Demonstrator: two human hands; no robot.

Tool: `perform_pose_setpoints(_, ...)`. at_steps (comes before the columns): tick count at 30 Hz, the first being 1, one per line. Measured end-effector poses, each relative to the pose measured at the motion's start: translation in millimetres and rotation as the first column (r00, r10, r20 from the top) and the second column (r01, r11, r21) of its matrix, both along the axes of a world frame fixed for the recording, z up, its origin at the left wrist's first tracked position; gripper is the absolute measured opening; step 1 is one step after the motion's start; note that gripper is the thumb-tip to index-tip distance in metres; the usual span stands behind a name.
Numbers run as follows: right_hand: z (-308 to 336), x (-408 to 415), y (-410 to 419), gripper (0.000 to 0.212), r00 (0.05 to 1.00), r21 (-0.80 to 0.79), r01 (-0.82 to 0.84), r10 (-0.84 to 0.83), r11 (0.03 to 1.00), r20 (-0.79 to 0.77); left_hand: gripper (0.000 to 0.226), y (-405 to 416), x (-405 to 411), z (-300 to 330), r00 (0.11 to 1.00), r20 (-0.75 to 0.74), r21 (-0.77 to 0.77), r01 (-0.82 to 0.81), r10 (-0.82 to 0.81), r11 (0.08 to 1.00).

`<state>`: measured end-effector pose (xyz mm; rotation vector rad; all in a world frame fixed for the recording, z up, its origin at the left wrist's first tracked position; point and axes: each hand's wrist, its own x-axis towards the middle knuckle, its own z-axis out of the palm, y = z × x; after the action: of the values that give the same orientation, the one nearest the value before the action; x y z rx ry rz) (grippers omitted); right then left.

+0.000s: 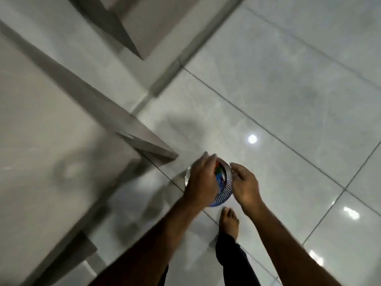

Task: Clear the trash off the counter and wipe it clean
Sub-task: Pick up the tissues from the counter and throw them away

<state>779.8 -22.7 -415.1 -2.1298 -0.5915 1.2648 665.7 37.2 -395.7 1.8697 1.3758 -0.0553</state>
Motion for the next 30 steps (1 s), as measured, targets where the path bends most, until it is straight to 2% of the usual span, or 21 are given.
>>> perform_pose_setpoints(3, 102, 4, -4, 0.039, 0.990, 0.160, 0.064, -0.083, 0.985, 0.114, 0.057, -11, -8, 104, 0.983, 0.165, 0.185, 0.054, -0.085, 0.981)
perform_pose_setpoints(5, 172, -10, 2, 0.043, 0.982, 0.277, 0.095, -0.136, 0.956, 0.131, 0.053, -14, -35, 171, 0.957, 0.257, 0.303, 0.053, -0.135, 0.952)
perform_pose_setpoints(8, 262, -56, 17, 0.043, 0.985, 0.417, 0.024, -0.094, 0.908, 0.146, 0.047, -16, -100, 255, 0.942, 0.300, 0.485, -0.017, -0.148, 0.874)
perform_pose_setpoints(10, 314, -114, 40, 0.042, 0.989, 0.499, -0.088, 0.014, 0.862, 0.149, 0.044, -11, -163, 297, 0.956, 0.280, 0.613, -0.111, -0.084, 0.782)
perform_pose_setpoints(12, 349, -179, 62, 0.041, 0.975, 0.557, -0.211, 0.134, 0.803, 0.176, 0.043, -4, -232, 323, 0.967, 0.254, 0.676, -0.189, 0.016, 0.712)
perform_pose_setpoints(15, 380, -288, 96, 0.040, 0.901, 0.598, -0.433, 0.335, 0.674, 0.274, 0.045, 4, -346, 335, 0.947, 0.114, 0.745, -0.283, 0.302, 0.604)
perform_pose_setpoints(16, 385, -319, 106, 0.041, 0.854, 0.585, -0.519, 0.410, 0.623, 0.321, 0.046, 5, -377, 334, 0.912, 0.030, 0.743, -0.294, 0.408, 0.601)
perform_pose_setpoints(18, 387, -385, 126, 0.041, 0.710, 0.521, -0.701, 0.545, 0.488, 0.445, 0.046, 4, -437, 332, 0.801, -0.172, 0.664, -0.336, 0.573, 0.668)
perform_pose_setpoints(20, 379, -446, 144, 0.042, 0.498, 0.373, -0.866, 0.651, 0.334, 0.573, 0.045, -5, -486, 324, 0.668, -0.383, 0.521, -0.415, 0.639, 0.746)
perform_pose_setpoints(21, 373, -470, 153, 0.043, 0.385, 0.270, -0.923, 0.698, 0.276, 0.604, 0.044, -10, -503, 317, 0.643, -0.426, 0.462, -0.450, 0.636, 0.764)
perform_pose_setpoints(24, 348, -538, 174, 0.047, 0.041, -0.063, -0.992, 0.767, 0.105, 0.640, 0.037, -16, -548, 296, 0.679, -0.363, 0.400, -0.506, 0.639, 0.765)
perform_pose_setpoints(26, 331, -562, 182, 0.042, -0.132, -0.224, -0.974, 0.736, 0.027, 0.664, 0.040, -9, -567, 295, 0.686, -0.264, 0.400, -0.562, 0.678, 0.724)
perform_pose_setpoints(28, 319, -572, 188, 0.037, -0.209, -0.298, -0.955, 0.682, 0.013, 0.701, 0.040, 10, -585, 302, 0.670, -0.170, 0.461, -0.594, 0.723, 0.659)
perform_pose_setpoints(30, 312, -572, 190, 0.035, -0.174, -0.268, -0.962, 0.663, 0.042, 0.728, 0.039, 44, -601, 310, 0.691, -0.110, 0.530, -0.567, 0.715, 0.630)
